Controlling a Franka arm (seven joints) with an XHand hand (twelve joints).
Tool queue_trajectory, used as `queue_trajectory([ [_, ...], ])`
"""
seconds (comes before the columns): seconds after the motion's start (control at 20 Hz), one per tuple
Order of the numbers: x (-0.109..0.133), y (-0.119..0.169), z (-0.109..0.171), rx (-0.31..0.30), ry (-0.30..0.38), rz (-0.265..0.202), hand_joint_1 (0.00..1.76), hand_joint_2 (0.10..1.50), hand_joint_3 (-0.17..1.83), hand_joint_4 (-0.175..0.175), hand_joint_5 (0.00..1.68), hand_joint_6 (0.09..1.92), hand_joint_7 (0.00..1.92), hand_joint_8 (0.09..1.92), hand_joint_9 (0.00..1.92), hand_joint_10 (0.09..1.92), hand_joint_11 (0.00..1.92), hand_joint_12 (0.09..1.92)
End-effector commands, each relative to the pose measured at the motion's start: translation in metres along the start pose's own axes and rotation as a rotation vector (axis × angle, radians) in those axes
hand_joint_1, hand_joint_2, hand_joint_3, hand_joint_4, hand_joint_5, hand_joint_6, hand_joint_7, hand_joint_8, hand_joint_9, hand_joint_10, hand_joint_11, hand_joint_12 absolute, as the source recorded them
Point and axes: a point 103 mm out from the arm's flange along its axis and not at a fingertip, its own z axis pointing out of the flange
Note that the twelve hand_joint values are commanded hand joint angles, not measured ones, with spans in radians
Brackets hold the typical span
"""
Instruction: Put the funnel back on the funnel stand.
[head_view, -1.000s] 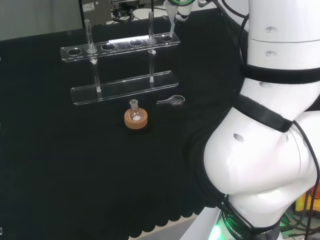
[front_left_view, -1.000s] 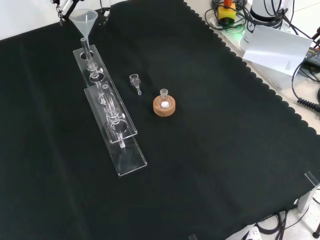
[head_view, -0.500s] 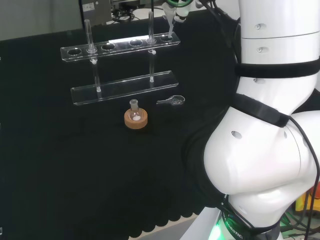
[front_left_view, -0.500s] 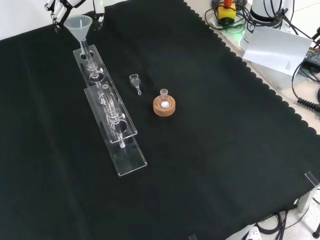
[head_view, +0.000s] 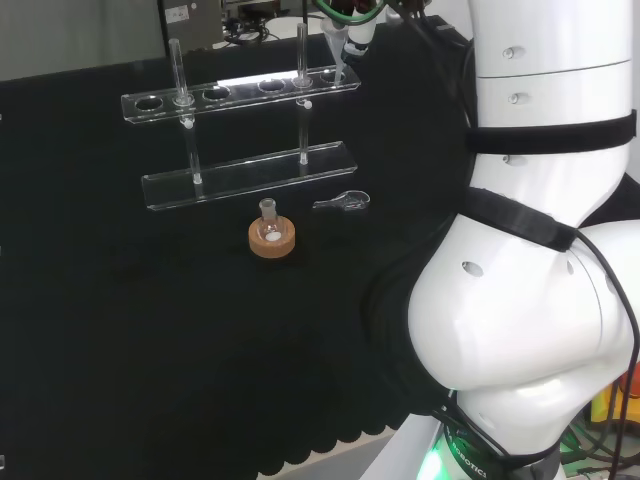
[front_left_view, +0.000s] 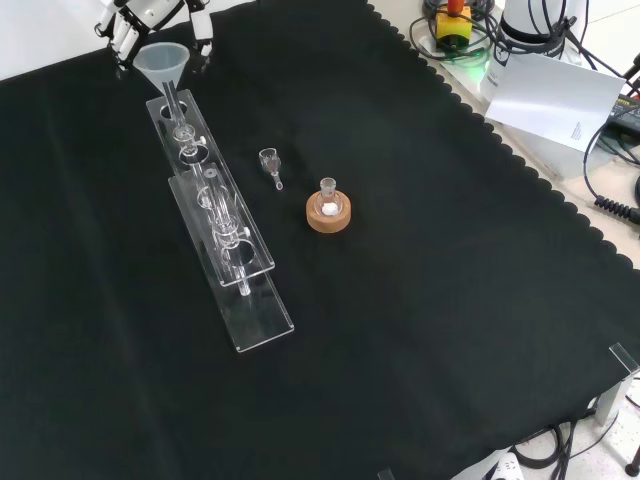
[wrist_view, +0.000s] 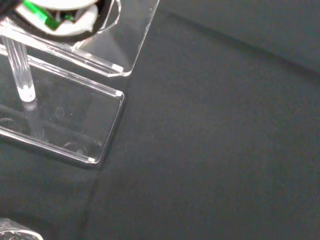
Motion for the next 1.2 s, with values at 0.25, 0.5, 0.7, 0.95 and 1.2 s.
queue_trajectory([
  [0.25,0.005,0.004,0.001,0.010,-0.006,0.001,0.85,0.62,0.68,-0.033,0.38,0.70,0.51,0.84,0.70,0.63,0.35,1.32],
  [0.5,0.010,0.005,0.006,0.025,-0.005,-0.005,0.85,0.61,0.68,-0.036,0.35,0.64,0.46,0.83,0.67,0.63,0.35,1.32],
  [0.7,0.010,0.006,0.008,0.051,0.004,-0.005,0.84,0.61,0.69,-0.039,0.34,0.51,0.39,0.80,0.61,0.66,0.32,1.33],
  [0.95,0.012,0.005,0.011,0.082,0.013,-0.006,0.80,0.59,0.68,-0.039,0.30,0.22,0.23,0.73,0.46,0.69,0.24,1.37],
  [1.2,0.016,0.002,0.012,0.097,0.020,-0.003,0.76,0.58,0.65,-0.039,0.23,0.10,0.15,0.70,0.40,0.69,0.20,1.38],
])
